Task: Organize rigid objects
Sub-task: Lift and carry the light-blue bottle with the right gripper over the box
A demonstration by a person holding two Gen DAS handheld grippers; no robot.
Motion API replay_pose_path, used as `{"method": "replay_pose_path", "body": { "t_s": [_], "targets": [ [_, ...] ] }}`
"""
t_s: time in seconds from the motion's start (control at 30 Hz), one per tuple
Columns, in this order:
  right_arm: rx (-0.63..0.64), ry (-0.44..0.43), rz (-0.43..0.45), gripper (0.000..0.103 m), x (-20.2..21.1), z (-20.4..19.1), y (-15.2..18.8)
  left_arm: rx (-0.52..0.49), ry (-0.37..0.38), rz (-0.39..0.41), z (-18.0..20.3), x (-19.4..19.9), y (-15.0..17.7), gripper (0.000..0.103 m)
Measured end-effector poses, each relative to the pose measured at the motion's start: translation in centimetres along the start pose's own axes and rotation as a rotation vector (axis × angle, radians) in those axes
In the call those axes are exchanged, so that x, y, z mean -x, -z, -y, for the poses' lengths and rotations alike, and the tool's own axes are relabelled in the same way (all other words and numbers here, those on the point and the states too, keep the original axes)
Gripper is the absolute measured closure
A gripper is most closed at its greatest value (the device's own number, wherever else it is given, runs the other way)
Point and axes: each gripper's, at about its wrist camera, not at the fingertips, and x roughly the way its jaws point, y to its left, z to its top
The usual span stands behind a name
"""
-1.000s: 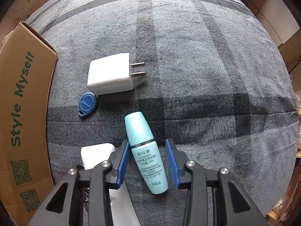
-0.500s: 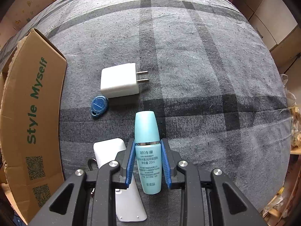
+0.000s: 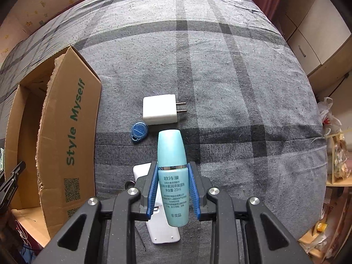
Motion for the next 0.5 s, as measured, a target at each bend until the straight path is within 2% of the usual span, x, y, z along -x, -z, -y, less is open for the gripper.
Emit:
{"method": "replay_pose_path", "body": {
  "t_s": [0.5],
  "targets": [
    [0.068, 0.008, 0.061, 0.075, 5.3, -3.2, -0.5, 0.001, 0.004, 0.0, -0.1, -0.1, 0.0, 0.083]
  ]
}}
